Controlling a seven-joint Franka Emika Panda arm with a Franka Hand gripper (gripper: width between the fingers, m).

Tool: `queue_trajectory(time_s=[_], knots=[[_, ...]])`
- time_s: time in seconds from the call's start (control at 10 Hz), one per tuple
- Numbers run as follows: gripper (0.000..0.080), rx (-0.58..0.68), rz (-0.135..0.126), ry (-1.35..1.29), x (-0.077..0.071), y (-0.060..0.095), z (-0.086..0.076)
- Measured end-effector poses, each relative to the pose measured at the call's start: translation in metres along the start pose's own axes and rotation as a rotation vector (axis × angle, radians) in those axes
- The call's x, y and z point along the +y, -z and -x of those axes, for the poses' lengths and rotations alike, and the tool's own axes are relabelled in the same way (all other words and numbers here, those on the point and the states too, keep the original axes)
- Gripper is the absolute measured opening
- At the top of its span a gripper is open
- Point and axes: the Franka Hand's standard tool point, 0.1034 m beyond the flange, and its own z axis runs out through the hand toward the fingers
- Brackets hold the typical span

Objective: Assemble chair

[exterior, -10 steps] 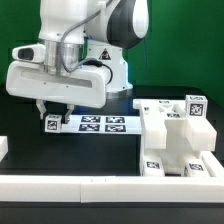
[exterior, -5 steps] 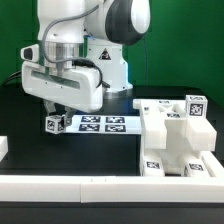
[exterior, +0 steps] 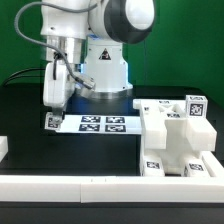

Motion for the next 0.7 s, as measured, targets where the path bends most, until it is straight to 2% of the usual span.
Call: queue_trajectory(time_s=[0.3, 0.5, 0.7], knots=[[0.0285, 0.004, -0.023, -0.042, -0.005, 0.003, 0.018], [0.0285, 0.013, -0.024, -0.030, -0.005, 0.002, 0.021], [0.0285, 0.050, -0.019, 0.005, 0.000, -0.006, 0.028]])
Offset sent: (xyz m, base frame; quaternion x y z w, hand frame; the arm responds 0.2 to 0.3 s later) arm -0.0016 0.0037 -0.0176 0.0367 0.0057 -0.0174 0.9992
